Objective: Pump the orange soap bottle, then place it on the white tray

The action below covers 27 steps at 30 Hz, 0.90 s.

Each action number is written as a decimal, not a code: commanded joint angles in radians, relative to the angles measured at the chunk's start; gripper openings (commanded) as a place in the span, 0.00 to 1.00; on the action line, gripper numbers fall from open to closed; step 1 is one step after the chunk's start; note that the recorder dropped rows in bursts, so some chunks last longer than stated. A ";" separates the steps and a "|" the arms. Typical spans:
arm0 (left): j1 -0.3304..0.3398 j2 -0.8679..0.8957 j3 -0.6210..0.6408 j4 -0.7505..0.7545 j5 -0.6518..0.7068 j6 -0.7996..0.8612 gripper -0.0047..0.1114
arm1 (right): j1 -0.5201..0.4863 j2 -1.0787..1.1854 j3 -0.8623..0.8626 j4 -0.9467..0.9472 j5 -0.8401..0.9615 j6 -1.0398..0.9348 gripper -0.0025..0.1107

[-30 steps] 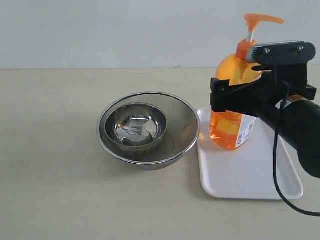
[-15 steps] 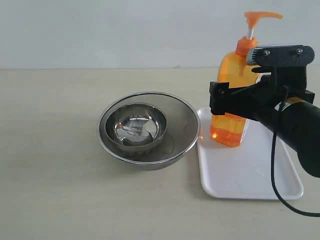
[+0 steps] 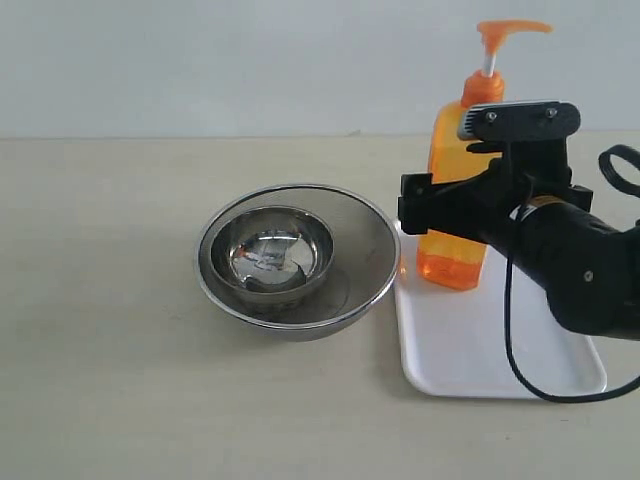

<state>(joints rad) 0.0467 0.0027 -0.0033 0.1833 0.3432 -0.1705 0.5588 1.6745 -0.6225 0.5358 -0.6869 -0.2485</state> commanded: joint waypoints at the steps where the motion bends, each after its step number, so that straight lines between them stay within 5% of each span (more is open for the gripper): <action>1: 0.002 -0.003 0.003 -0.003 -0.002 0.002 0.08 | 0.000 0.003 -0.007 0.014 -0.030 -0.022 0.95; 6: 0.002 -0.003 0.003 -0.003 -0.002 0.002 0.08 | 0.000 0.003 -0.007 0.087 -0.039 -0.100 0.88; 12: 0.002 -0.003 0.003 -0.003 -0.002 0.002 0.08 | 0.000 0.003 -0.007 0.105 -0.042 -0.126 0.38; 15: 0.002 -0.003 0.003 -0.003 -0.002 0.002 0.08 | 0.000 0.003 -0.007 0.105 -0.039 -0.124 0.24; 27: 0.002 -0.003 0.003 -0.003 -0.002 0.002 0.08 | 0.000 -0.002 -0.007 0.131 0.048 -0.186 0.25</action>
<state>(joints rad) 0.0467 0.0027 -0.0033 0.1833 0.3432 -0.1705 0.5588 1.6738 -0.6338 0.6570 -0.6874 -0.4046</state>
